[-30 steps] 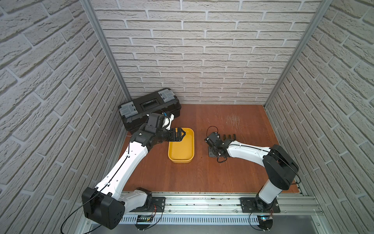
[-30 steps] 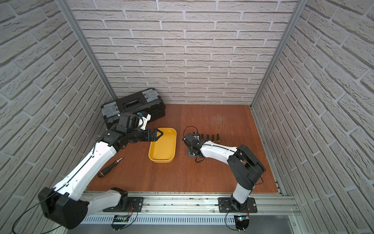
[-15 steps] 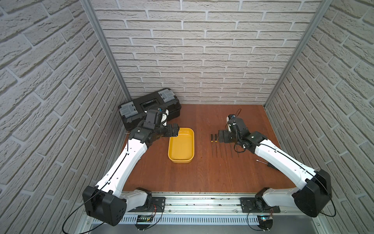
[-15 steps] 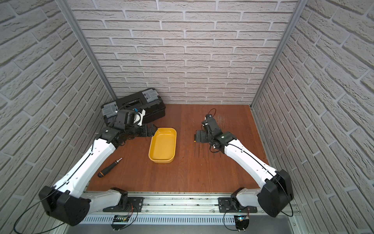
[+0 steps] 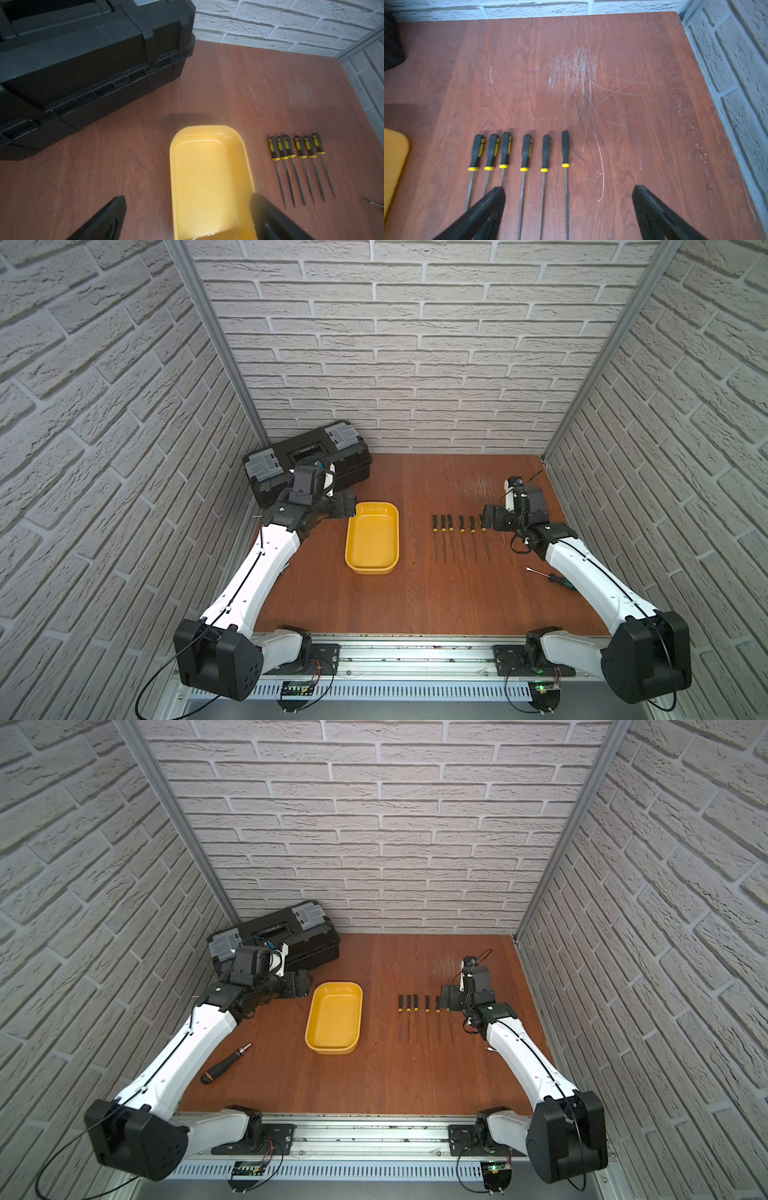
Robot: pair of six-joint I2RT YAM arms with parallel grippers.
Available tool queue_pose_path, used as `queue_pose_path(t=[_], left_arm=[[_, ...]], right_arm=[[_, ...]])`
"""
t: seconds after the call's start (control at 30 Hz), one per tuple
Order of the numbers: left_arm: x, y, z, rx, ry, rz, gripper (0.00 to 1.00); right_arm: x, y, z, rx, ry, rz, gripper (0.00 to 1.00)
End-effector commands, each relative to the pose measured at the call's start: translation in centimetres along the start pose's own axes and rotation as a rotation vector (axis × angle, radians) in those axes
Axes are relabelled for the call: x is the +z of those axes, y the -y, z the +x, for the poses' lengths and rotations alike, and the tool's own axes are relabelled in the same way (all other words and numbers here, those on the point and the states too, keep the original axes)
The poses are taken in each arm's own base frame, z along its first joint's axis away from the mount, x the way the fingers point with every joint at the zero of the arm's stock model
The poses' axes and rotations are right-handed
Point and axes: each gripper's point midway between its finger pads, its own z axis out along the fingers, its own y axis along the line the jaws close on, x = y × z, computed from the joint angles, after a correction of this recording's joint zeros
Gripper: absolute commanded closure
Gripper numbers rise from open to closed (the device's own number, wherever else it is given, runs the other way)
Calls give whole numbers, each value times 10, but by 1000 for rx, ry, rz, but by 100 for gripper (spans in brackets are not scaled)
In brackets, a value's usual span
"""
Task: Take the file tool out of the storage box
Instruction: Reset both arms
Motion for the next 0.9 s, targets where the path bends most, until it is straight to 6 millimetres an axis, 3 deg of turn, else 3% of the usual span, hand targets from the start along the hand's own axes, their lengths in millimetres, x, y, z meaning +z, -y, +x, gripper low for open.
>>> queue_pose_path(t=[0.0,0.17,0.37,0.57,0.63,0.87], left_arm=[[-2,-21,-4,47,52,-93,2],[-5,-35,-6,58,127,-134,2],[-1,-54,5,37,108,-174,2],[-3,-77,13,0,153,-243,2],[0,-78,13,16,182,-228,2],[13,-111,30,-13,223,-316,1]], right_arm=[[6,9,-29,11,196,-26,0],[32,26,-21,-10,239,-5,0],[57,38,-8,-43,269,42,0],[59,25,3,-69,345,-37,0],[60,23,8,-79,368,-51,0],[67,21,18,-81,380,-59,0]])
